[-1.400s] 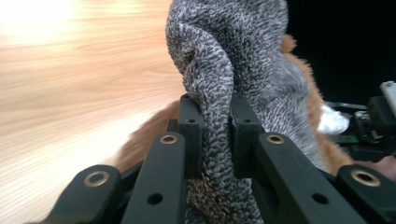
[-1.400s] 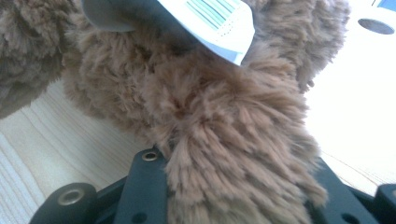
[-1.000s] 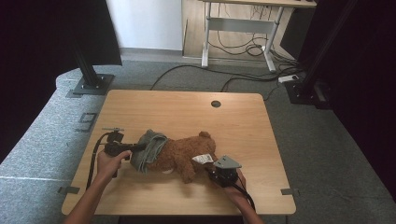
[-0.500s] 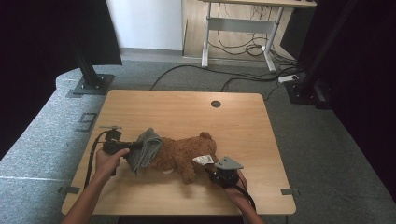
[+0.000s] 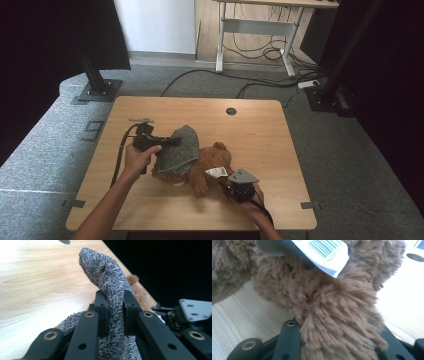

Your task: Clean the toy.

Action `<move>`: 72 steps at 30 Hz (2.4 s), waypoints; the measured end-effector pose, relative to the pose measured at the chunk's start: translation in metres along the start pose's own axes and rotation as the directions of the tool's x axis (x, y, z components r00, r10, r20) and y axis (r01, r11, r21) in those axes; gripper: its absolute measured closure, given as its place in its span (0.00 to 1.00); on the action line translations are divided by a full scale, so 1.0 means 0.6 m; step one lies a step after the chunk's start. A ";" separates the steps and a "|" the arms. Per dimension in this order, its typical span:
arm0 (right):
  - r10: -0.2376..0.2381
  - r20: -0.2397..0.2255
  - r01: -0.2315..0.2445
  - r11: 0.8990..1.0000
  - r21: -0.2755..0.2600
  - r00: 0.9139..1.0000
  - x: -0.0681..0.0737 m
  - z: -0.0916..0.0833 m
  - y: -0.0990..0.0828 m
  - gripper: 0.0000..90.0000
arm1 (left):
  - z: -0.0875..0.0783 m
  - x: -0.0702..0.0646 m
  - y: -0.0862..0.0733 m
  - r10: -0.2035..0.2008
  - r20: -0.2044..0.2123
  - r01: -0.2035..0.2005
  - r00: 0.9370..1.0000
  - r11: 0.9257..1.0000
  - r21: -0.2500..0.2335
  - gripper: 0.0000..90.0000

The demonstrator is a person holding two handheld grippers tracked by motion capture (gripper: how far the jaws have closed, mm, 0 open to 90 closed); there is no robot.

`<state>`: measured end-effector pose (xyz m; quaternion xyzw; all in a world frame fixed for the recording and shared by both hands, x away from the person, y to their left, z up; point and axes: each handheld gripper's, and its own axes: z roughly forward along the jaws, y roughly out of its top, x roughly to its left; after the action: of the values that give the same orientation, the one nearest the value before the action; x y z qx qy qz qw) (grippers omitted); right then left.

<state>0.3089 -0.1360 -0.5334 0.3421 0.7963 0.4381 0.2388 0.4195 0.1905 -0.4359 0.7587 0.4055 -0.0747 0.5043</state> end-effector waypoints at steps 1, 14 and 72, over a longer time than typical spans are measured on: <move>-0.001 0.000 0.001 1.000 0.001 1.000 0.000 -0.001 0.000 0.71 | 0.009 -0.003 0.000 0.001 -0.005 -0.001 1.000 1.000 0.009 0.85; -0.006 0.002 0.006 1.000 0.001 1.000 0.003 0.001 0.000 0.71 | 0.066 -0.043 0.007 0.038 0.037 -0.040 0.999 0.998 0.051 0.85; -0.034 0.004 0.034 0.999 -0.004 0.999 0.015 0.001 -0.002 0.71 | -0.025 -0.002 -0.051 0.046 -0.103 -0.040 0.994 0.997 0.064 0.85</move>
<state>0.3033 -0.1296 -0.5359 0.3289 0.8005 0.4351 0.2482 0.3933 0.2075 -0.4496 0.7854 0.4123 -0.0367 0.4602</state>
